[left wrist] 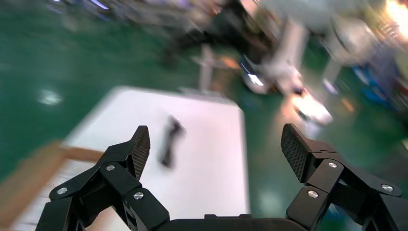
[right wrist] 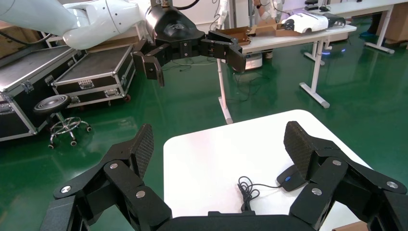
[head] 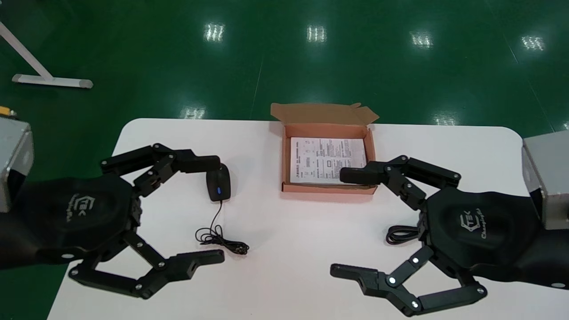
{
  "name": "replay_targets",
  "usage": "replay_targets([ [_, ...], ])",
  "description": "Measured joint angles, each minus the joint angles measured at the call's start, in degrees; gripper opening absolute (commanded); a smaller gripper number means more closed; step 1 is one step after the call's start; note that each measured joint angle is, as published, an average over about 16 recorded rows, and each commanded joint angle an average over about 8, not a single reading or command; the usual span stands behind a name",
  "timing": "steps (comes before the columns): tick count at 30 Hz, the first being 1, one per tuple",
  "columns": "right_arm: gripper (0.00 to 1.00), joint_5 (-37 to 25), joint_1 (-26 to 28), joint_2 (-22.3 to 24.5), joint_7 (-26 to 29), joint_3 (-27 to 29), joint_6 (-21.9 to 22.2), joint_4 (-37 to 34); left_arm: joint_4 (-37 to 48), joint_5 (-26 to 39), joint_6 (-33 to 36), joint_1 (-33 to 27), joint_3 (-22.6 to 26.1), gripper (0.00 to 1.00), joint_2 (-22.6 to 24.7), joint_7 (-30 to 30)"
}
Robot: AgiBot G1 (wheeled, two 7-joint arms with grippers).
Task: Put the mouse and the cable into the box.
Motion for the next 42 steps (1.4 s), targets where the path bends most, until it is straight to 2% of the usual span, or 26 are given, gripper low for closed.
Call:
replay_targets([
  [5, 1.0, -1.36, 0.42, 0.13, -1.4, -0.22, -0.48, -0.18, -0.01, 3.98, 1.63, -3.5, 3.18, 1.0, 0.5, -0.21],
  [10, 1.0, -5.07, 1.39, 0.79, -5.88, -1.03, -1.93, -2.08, 1.83, 10.53, 3.28, -9.32, 8.75, 1.0, 2.28, 0.75],
  [15, 1.0, -11.85, 3.41, 1.75, -14.57, -3.4, -3.39, -6.69, 6.94, 19.28, 4.51, -16.84, 16.76, 1.0, 6.1, 3.95],
  [21, 1.0, -22.68, 7.26, 1.82, -27.65, -7.51, -3.37, -16.55, 17.95, 28.72, 4.37, -23.9, 26.07, 1.0, 12.56, 11.5],
  [30, 1.0, -38.1, 14.76, -2.52, -44.08, -13.7, 1.63, -33.53, 38.66, 39.07, 2.66, -30.61, 35.76, 1.0, 22.58, 26.04],
  [36, 1.0, -45.28, 19.6, -6.86, -51.26, -16.51, 6.1, -43.48, 51.11, 42.66, -0.49, -33.06, 38.21, 1.0, 27.91, 34.91],
  [42, 1.0, -49.77, 23.59, -10.65, -56.44, -18.43, 10.14, -52.11, 60.43, 44.46, -4.57, -34.33, 39.01, 1.0, 31.97, 41.97],
])
